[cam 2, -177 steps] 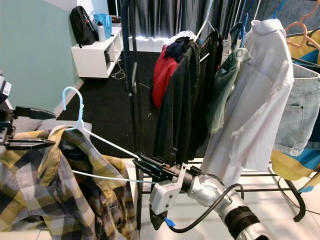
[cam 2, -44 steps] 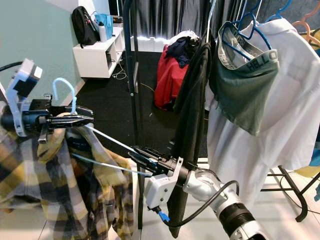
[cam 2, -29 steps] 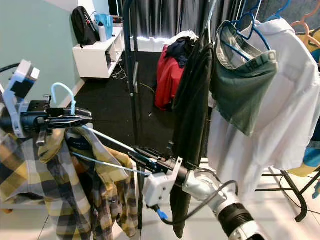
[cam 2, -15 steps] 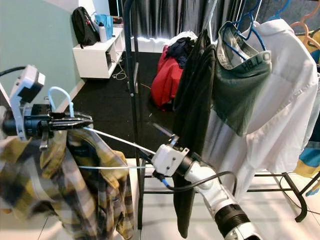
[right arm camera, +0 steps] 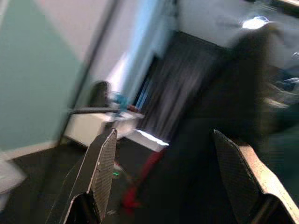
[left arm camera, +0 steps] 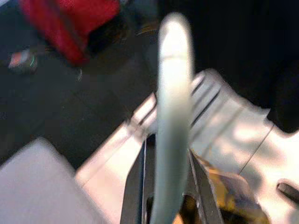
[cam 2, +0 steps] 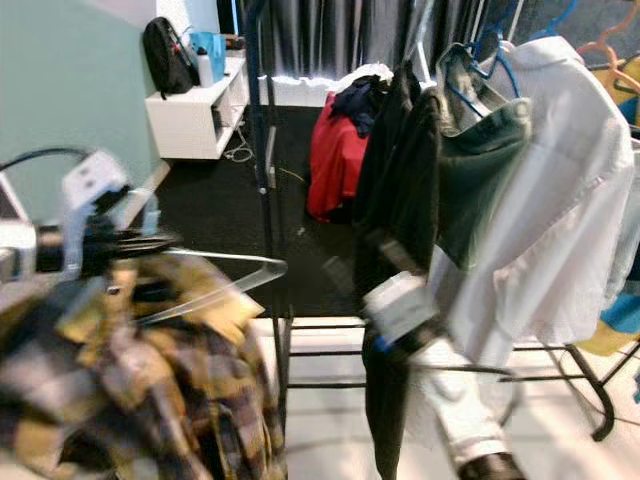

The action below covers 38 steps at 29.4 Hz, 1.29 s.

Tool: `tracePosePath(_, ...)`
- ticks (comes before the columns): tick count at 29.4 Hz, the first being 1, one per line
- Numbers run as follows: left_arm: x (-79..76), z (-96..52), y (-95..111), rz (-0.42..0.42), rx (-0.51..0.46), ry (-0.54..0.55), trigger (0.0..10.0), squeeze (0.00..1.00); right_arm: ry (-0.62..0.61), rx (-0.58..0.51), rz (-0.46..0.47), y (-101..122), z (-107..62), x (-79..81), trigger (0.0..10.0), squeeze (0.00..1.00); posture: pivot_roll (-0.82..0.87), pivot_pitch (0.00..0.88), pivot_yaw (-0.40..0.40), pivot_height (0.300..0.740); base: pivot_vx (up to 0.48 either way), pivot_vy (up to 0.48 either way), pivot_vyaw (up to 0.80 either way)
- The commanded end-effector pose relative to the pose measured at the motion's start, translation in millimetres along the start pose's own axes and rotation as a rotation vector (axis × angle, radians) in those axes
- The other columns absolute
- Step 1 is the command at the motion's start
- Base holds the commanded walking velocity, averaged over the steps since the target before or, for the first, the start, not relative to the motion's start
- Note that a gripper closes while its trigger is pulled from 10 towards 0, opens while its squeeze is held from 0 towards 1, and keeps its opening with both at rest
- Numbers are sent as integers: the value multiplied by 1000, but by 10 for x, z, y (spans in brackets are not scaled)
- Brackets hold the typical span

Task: Hang hanger

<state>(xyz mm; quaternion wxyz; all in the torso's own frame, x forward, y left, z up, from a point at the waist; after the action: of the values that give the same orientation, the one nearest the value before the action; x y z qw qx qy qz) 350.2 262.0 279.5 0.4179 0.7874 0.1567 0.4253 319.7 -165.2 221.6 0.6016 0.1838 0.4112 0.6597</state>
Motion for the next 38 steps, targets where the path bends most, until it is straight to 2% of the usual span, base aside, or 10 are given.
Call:
tracePosePath(1, 45, -83, 28, 48, 13, -1, 510, 0, -49, 17, 34, 2, -37, -23, 10000, 0, 59, 75, -12, 740, 0, 0, 0)
tracePosePath(3, -3, -106, 16, 67, 12, -52, 2510, 0, -51, 14, 45, 17, -29, -73, 10000, 0, 57, 78, -12, 740, 0, 0, 0)
tracePosePath(4, -36, -102, 18, 64, 4, -70, 2392, 0, -13, 14, 67, 21, -12, -60, 10000, 1000, 57, 77, -13, 740, 0, 0, 0)
tracePosePath(13, -30, -47, -44, -5, 43, 18, 0, 0, 345, 281, 290, -115, -94, 336, 10000, 1000, 41, 79, -15, 740, 0, 0, 0)
tracePosePath(15, -127, 29, -143, -47, 71, 42, 0, 0, 440, 462, 295, -297, -289, 527, 10000, 137, 43, 82, -25, 740, 0, 0, 0)
tracePosePath(16, -175, 58, -195, -77, 91, 64, 0, 0, 482, 530, 286, -377, -379, 602, 10000, 0, 45, 86, -29, 740, 0, 0, 0)
tracePosePath(26, -261, 129, -304, -156, 124, 178, 1176, 0, 440, 601, 252, -534, -427, 672, 10000, 0, 41, 91, -33, 740, 0, 0, 0)
tracePosePath(27, -350, 178, -381, -188, 124, 238, 10000, 0, 344, 626, 220, -655, -433, 632, 10000, 0, 31, 90, -40, 740, 0, 0, 0)
tracePosePath(31, -460, 242, -478, -218, 101, 323, 10000, 0, 226, 655, 213, -786, -469, 555, 10000, 0, 35, 90, -49, 740, 0, 0, 0)
tracePosePath(38, -1225, 487, -1025, -391, 137, 391, 10000, 0, 31, 811, 248, -1049, -766, 424, 10000, 0, 8, 100, -41, 740, 0, 0, 0)
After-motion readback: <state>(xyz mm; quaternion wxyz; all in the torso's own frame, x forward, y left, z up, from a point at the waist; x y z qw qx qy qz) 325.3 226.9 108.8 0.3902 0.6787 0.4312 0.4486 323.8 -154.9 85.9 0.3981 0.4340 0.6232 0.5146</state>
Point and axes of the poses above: a point about 5 cm out from each wrist's last joint towards the gripper, its own z axis pointing out of the wrist towards the gripper, its own y axis along the axis of the wrist's last joint, x = y × z, the point moved 2 cm from there along z, pointing out of the wrist towards the gripper, and after that the axes turned 9 degrees about z, right-handed, at the moved point
